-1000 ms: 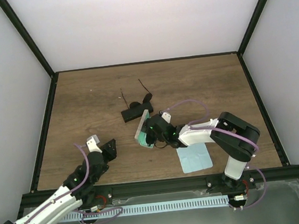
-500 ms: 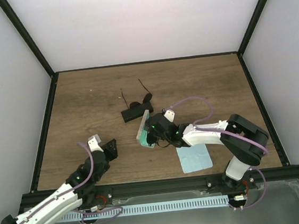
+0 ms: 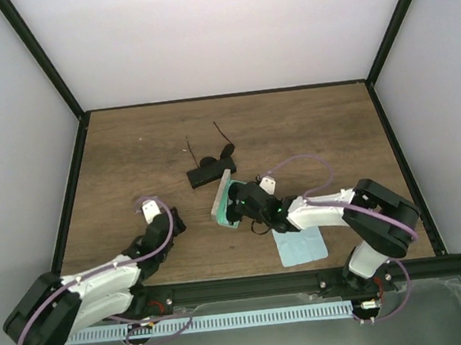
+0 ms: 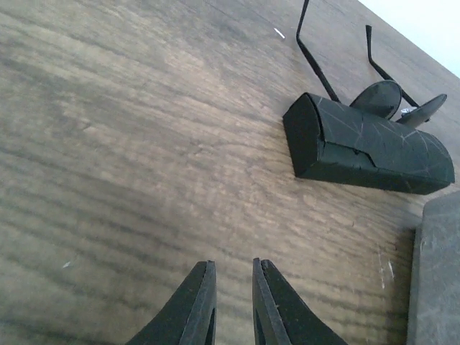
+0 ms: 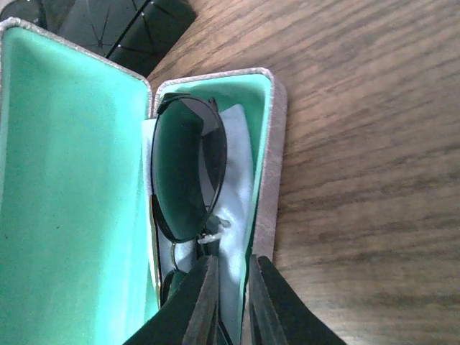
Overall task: Organize the sunglasses
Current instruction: Place the sunglasses in the sunglasses case, then adjust the sunglasses in the sunglasses case.
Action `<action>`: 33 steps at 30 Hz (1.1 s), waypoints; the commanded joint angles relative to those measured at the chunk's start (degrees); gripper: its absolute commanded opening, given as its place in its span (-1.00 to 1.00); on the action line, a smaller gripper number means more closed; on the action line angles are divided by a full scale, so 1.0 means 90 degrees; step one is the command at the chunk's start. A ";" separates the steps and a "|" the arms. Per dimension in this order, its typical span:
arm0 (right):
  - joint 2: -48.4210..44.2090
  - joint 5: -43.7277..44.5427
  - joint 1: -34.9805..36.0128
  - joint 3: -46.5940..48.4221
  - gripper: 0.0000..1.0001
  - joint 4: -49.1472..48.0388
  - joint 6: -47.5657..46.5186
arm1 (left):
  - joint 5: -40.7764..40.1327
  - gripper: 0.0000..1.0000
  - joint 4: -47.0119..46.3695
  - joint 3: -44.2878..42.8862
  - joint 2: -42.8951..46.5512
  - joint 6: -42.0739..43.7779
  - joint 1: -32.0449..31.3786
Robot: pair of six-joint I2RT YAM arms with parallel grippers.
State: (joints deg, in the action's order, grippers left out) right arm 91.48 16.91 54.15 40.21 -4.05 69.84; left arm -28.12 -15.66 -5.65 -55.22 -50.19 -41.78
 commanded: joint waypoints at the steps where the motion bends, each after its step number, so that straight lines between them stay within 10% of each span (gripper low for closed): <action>1: -0.0413 0.0127 0.0043 -0.0202 -0.77 0.0097 0.0034 | 0.0292 -0.68 -0.1398 -0.0477 -0.0897 0.0491 0.0267; 33: 0.0139 -0.0373 0.0535 -0.0024 -0.87 -0.0126 0.0074 | 0.1785 -0.77 -0.2977 -0.1462 -0.3726 0.0478 0.0213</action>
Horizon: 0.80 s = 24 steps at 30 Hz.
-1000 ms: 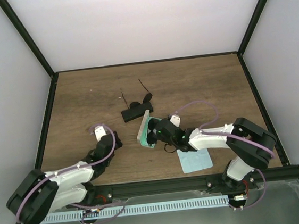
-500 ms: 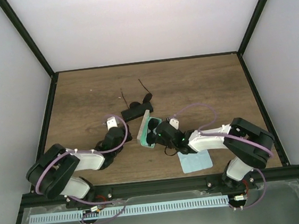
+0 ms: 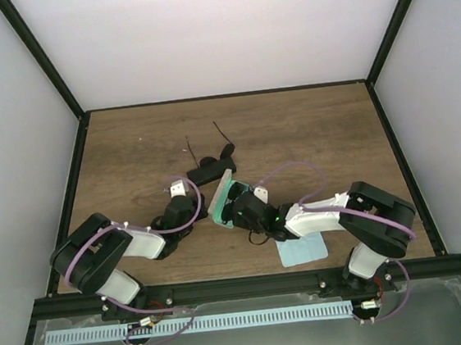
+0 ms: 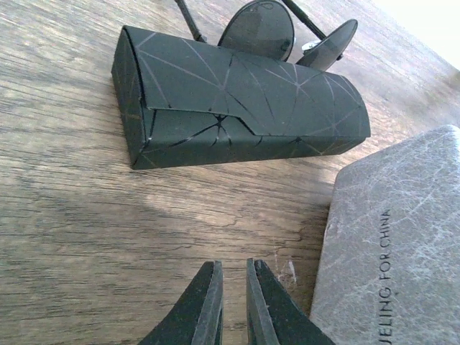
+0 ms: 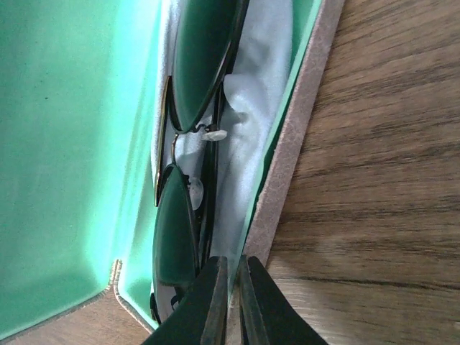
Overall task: Organize the sunglasses
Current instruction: Adjust the sunglasses in the sunglasses case.
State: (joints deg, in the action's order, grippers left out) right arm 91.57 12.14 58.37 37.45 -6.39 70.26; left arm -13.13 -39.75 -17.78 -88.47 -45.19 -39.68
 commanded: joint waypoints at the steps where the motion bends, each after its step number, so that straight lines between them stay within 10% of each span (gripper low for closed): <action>1: 0.0100 0.0195 0.0067 0.0298 -0.87 0.0218 0.0031 | 0.0112 -0.77 -0.0280 -0.0105 -0.0012 -0.0080 -0.0028; 24: 0.0294 0.0263 0.0067 0.0952 -0.74 0.1151 -0.0333 | 0.0210 -0.77 -0.0374 -0.0261 -0.0230 -0.0021 -0.0025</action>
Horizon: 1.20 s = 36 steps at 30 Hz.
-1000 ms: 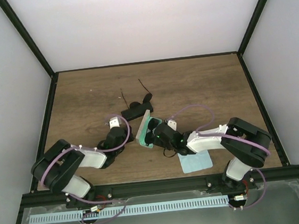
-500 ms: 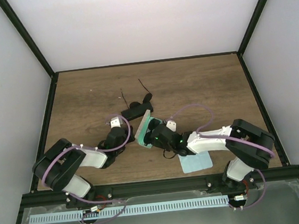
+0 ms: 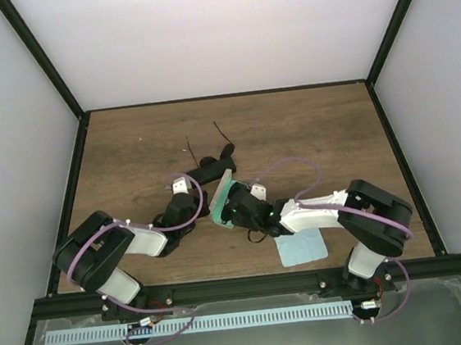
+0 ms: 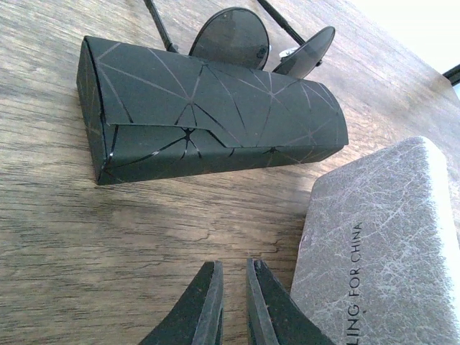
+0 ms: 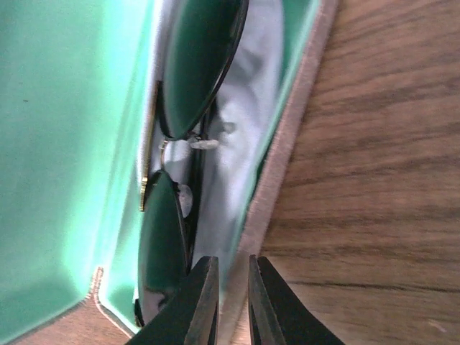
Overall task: Organize the sunglasses
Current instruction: Adjust the sunglasses in the sunglasses case.
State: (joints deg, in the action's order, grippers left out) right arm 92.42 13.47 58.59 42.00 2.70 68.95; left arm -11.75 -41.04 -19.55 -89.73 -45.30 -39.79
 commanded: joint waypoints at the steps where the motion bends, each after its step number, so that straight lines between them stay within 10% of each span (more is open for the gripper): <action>1: 0.0262 0.0130 0.0043 0.0553 -0.74 0.0198 -0.0218 | 0.0079 -0.77 -0.0240 -0.0064 -0.0096 -0.0022 -0.0020; 24: -0.0635 0.0287 0.0042 0.0048 -0.70 0.0662 -0.0084 | 0.0192 -0.77 -0.0331 -0.0132 -0.0103 -0.0026 -0.0017; 36: -0.0695 0.0000 0.0043 -0.0137 -0.94 -0.0860 -0.0742 | 0.0212 -0.78 -0.0284 -0.0141 -0.0123 -0.0006 -0.0029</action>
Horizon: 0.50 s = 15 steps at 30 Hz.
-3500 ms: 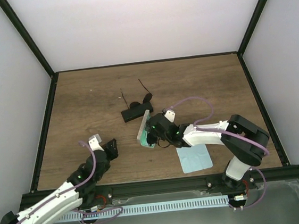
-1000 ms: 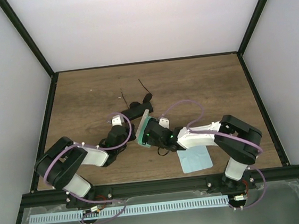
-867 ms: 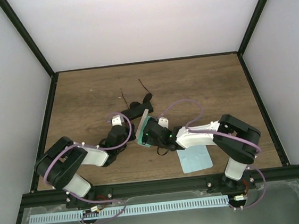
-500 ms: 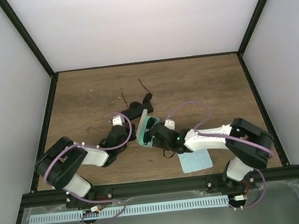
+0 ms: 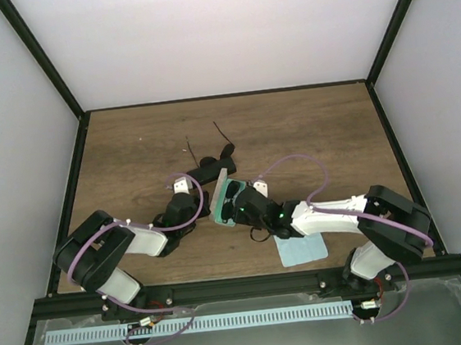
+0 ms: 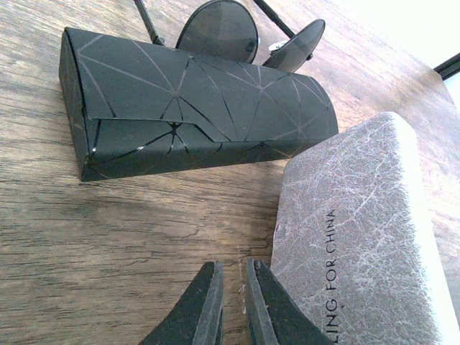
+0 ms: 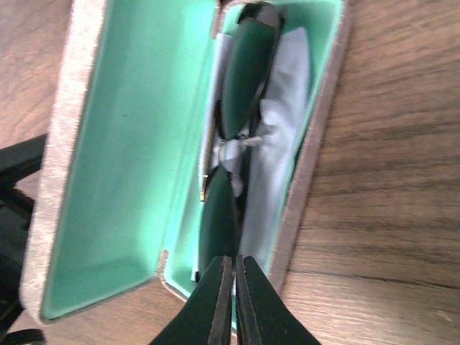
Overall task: Organize the sunglasses
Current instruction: Adjust the sunglasses in the sunglasses case.
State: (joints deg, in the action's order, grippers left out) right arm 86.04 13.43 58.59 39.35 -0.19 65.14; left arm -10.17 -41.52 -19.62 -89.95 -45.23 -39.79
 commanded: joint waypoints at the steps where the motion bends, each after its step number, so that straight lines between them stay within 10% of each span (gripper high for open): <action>1: 0.0057 -0.0064 0.0042 0.0178 -0.95 -0.0639 -0.0392 | 0.0032 -0.78 -0.0231 -0.0135 -0.0106 -0.0016 -0.0032; 15: 0.1010 -0.0231 0.0029 0.0379 -0.96 -0.0718 -0.0187 | -0.0016 -0.78 -0.0106 -0.0079 0.0055 0.0035 -0.0027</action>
State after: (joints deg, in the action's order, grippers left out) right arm 93.45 11.35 58.59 40.86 -7.40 62.70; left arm -10.20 -41.47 -19.73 -90.06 -45.17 -39.81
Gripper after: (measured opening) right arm 0.021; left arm 0.113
